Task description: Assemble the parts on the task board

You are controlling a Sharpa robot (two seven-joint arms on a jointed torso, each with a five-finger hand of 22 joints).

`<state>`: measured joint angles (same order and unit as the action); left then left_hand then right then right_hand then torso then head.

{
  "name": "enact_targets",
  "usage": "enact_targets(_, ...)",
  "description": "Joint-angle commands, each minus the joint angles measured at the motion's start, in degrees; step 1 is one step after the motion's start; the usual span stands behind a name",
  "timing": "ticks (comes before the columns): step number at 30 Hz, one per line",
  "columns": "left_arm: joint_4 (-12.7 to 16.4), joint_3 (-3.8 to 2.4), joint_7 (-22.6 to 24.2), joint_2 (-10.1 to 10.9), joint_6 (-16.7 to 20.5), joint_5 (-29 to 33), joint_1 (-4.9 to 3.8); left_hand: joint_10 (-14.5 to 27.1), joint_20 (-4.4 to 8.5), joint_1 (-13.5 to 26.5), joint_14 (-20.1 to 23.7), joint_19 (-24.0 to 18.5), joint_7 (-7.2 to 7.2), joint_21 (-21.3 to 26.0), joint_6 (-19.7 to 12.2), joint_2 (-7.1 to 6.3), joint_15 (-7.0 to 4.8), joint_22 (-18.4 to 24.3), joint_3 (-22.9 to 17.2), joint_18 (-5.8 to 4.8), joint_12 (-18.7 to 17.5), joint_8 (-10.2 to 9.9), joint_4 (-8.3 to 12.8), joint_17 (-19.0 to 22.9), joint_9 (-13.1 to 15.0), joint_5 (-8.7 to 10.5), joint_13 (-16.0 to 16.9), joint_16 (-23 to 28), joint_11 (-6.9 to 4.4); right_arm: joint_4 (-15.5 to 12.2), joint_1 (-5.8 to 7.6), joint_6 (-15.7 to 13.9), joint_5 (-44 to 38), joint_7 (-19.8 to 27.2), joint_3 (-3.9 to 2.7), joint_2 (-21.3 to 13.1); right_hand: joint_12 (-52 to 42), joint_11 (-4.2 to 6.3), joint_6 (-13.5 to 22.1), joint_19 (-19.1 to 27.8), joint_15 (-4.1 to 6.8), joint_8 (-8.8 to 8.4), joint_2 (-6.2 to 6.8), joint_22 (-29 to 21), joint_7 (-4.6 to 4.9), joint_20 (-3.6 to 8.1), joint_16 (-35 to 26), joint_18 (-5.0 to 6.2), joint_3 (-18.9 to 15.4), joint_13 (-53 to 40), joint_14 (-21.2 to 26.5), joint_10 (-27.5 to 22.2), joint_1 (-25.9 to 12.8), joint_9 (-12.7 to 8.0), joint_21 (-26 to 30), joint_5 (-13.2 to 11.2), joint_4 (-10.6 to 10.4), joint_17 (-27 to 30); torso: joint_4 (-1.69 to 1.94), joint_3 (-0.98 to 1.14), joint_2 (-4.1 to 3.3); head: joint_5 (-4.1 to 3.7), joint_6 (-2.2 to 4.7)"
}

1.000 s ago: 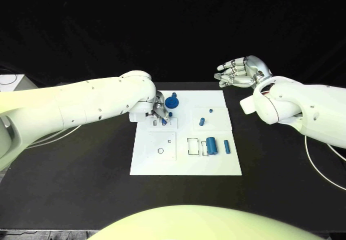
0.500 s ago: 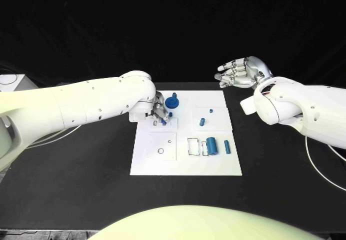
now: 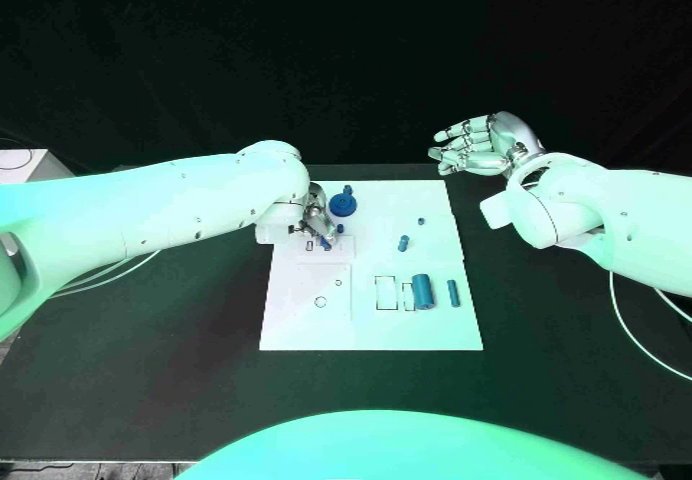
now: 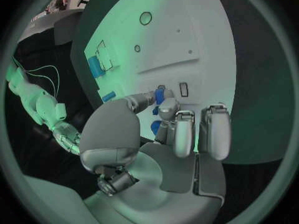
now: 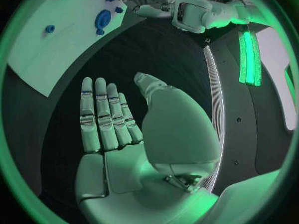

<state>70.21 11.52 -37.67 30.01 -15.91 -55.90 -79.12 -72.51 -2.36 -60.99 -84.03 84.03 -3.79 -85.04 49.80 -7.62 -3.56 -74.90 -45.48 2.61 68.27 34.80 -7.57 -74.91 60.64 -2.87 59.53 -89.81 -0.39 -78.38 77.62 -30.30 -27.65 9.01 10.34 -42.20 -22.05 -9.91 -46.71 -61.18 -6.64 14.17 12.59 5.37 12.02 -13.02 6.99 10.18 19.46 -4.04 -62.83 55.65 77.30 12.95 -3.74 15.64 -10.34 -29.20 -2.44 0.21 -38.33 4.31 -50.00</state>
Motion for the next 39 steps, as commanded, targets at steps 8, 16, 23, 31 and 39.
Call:
enact_targets(8, 0.22, 0.03, 0.10, 0.03, -1.94, -0.16, 0.08, -0.21, 0.42, -0.10, -5.97, 2.72, -0.06, -0.37, 0.45, 0.71, -0.33, -8.43, -11.51, -0.94, 0.25, 0.20, 10.95, -15.09, 0.12, -0.24, -0.07, -0.19, -0.08, 0.08, -0.04, 0.88, -0.49, 0.54, -0.01, 0.04, -0.21, 0.10, 0.43, 0.22, -0.13, -0.13, -0.20, -0.05, 1.75, -0.03, -0.20, 0.39, 0.06, 0.05, -0.02, -0.33, -0.29, -0.05, -0.14, 0.32, 0.25, 0.05, -0.06, -0.01, 0.00, 0.03, 0.00)
enact_targets(16, 0.22, 0.02, 0.25, 0.04, -2.00, -0.16, 0.08, -0.21, 0.42, -0.10, -5.97, 2.72, -0.06, -0.37, 0.45, 0.71, -0.33, -8.43, -11.51, -0.94, 0.25, 0.20, 10.95, -15.09, 0.12, -0.24, -0.07, -0.19, -0.08, 0.09, -0.06, 0.91, -0.49, 0.54, -0.01, 0.04, -0.21, 0.10, 0.43, 0.22, -0.13, -0.13, -0.20, -0.05, 1.75, -0.03, -0.20, 0.39, 0.06, 0.05, -0.02, -0.33, -0.29, -0.05, -0.14, 0.32, 0.25, 0.05, 0.00, 0.02, 0.00, 0.02, 0.00)
enact_targets(23, 0.15, 0.02, 0.35, -0.05, -2.26, -0.16, 0.07, -0.21, 0.42, -0.10, -5.97, 2.72, -0.06, -0.37, 0.45, 0.71, -0.33, -8.43, -11.51, -0.94, 0.25, 0.20, 10.95, -15.09, 0.12, -0.24, -0.07, -0.19, -0.08, 0.06, -0.06, 0.94, -0.50, 0.54, -0.01, 0.02, -0.21, 0.10, 0.43, 0.22, -0.13, -0.13, -0.20, -0.05, 1.75, -0.03, -0.20, 0.39, 0.06, 0.05, -0.02, -0.33, -0.29, -0.05, -0.14, 0.32, 0.25, 0.05, -0.04, 0.03, -0.02, -0.04, 0.00)
enact_targets(31, -0.05, 0.03, 0.31, -0.12, -2.61, -0.22, 0.07, -0.22, 0.43, 0.00, -5.97, 2.71, -0.04, -0.35, 0.47, 0.65, -0.35, -8.40, -11.68, -0.93, 0.24, 0.21, 11.04, -15.09, 0.16, -0.25, -0.10, -0.19, -0.10, -0.02, -0.06, 0.93, -0.50, 0.51, -0.01, -0.11, -0.21, 0.10, 0.43, 0.22, -0.13, -0.13, -0.20, -0.05, 1.75, -0.03, -0.20, 0.39, 0.06, 0.05, -0.02, -0.33, -0.29, -0.05, -0.14, 0.32, 0.25, 0.05, 0.03, 0.04, -0.02, -0.11, 0.00)
enact_targets(39, -0.76, 0.04, 0.31, -0.81, -3.18, -0.26, 0.07, -0.25, 0.45, 0.06, -5.97, 2.71, -0.04, -0.34, 0.48, 0.63, -0.35, -8.40, -11.75, -0.93, 0.26, 0.21, 11.07, -15.09, 0.17, -0.26, -0.07, -0.19, -0.10, -0.13, -0.06, 0.92, -0.50, 0.50, -0.01, -0.16, -0.21, 0.10, 0.43, 0.22, -0.13, -0.13, -0.20, -0.05, 1.75, -0.03, -0.20, 0.39, 0.06, 0.05, -0.02, -0.33, -0.29, -0.05, -0.14, 0.32, 0.25, 0.05, -0.01, 0.02, -0.02, 0.00, 0.00)
